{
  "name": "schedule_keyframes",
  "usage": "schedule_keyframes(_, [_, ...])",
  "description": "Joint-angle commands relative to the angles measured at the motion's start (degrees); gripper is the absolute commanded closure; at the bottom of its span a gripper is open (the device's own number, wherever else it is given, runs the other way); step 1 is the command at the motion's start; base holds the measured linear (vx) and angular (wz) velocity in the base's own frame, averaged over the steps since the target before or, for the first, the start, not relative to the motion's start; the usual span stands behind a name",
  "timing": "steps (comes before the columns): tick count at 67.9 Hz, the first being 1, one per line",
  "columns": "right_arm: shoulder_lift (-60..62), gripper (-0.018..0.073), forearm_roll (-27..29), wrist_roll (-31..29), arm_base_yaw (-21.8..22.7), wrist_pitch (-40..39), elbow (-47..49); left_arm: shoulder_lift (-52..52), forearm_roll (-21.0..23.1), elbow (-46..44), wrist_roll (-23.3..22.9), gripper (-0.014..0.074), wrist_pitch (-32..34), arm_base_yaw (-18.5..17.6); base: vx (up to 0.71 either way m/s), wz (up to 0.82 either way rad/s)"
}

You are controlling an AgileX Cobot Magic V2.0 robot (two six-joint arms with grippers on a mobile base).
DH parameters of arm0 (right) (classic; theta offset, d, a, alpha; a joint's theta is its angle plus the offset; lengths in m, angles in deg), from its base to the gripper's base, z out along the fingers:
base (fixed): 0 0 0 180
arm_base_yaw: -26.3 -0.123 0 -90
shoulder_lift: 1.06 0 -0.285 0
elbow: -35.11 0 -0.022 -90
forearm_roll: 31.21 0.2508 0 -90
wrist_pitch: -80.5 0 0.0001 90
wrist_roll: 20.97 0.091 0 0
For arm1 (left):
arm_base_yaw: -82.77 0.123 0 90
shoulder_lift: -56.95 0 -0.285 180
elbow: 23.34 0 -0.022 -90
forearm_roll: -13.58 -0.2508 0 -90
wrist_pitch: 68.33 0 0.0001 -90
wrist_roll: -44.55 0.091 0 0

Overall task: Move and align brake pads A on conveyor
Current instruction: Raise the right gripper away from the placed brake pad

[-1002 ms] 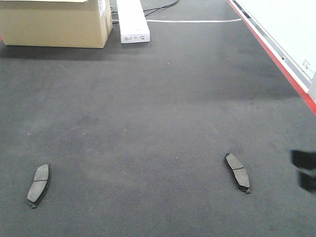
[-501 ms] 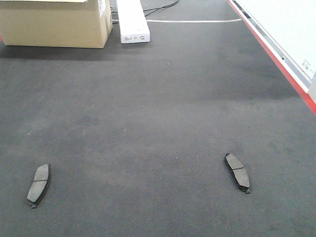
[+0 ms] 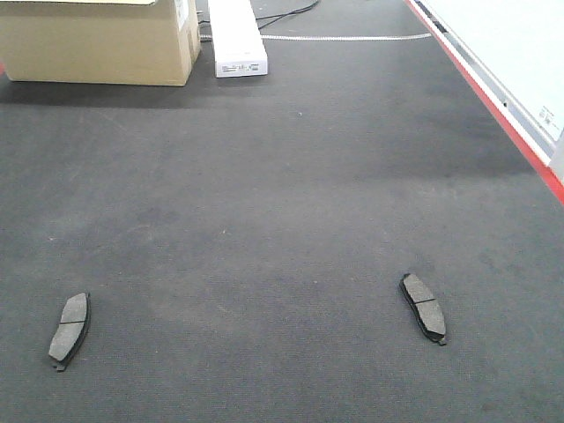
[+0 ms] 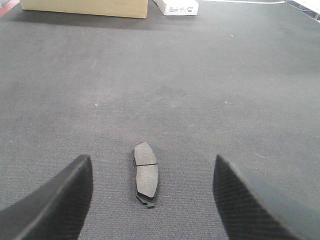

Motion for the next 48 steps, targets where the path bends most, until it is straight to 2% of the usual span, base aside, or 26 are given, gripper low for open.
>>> schedule_keyframes(1, [-0.81,0.0141,-0.25,-0.01,0.04,-4.67,1.27,-0.60,0.19,-1.49,0.13,0.0094,3.76,-0.24,0.00,0.00])
schedule_keyframes(29, [-0.81,0.0141,-0.25,-0.01,0.04,-4.73,1.27,-0.73,0.19,-1.49,0.13,0.0094,3.76,-0.24,-0.02,0.01])
schedule_keyframes(48, [-0.81,0.0141,-0.25,-0.01,0.04,-4.72,1.27,-0.72,0.19,-1.49,0.13,0.0094,3.76,-0.17,-0.28,-0.04])
